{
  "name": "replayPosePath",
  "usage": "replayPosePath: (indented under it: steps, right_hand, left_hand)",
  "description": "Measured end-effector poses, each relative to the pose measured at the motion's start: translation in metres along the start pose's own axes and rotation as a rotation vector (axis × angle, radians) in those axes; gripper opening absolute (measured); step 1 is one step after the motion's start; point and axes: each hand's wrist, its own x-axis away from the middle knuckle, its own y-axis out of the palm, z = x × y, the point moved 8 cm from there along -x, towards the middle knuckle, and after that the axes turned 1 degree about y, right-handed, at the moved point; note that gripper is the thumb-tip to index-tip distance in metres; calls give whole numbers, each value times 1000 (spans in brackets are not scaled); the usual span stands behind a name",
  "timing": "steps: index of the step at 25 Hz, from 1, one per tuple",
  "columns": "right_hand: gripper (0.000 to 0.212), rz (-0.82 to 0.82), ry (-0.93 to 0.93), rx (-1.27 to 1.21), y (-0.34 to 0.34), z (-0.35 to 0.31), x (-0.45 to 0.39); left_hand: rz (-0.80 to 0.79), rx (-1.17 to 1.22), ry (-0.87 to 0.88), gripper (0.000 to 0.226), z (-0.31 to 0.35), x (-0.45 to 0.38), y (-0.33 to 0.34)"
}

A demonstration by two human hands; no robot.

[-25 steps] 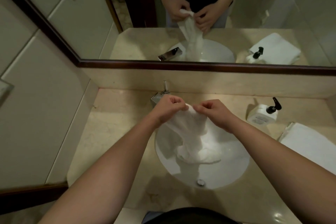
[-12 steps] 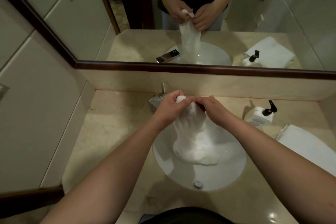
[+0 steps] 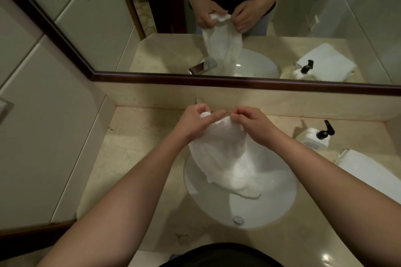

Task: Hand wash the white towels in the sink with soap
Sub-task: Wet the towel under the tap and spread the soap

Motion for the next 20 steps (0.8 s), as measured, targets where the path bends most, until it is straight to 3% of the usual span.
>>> replayPosePath:
  steps: [2,4,7,11,15,18,20]
  right_hand:
    - [18,-10,-77,-31,-3,-17,3]
    - [18,38,-93,-74,-12,-23,4]
    - [30,92,-20,-13,-18,-10,-1]
    - [31,43,24,176,-5,4,-6]
    - [55,9,83,-153,4,2,1]
    - [39,-105,89,-179,19,0,7]
    - [25,-40,82,-291,16,1,7]
  left_hand:
    - [-154,-81,-26,46,1,2,5]
    - [-234,4,-5,39,10,6,11]
    - [-159,160,67,16,28,8,15]
    - [-171,167,78,14,33,11,24]
    - [-56,50,-9,34,24,4,10]
    - [41,16,15,37,19,1,7]
    - [20,18,-6,40,9,2,7]
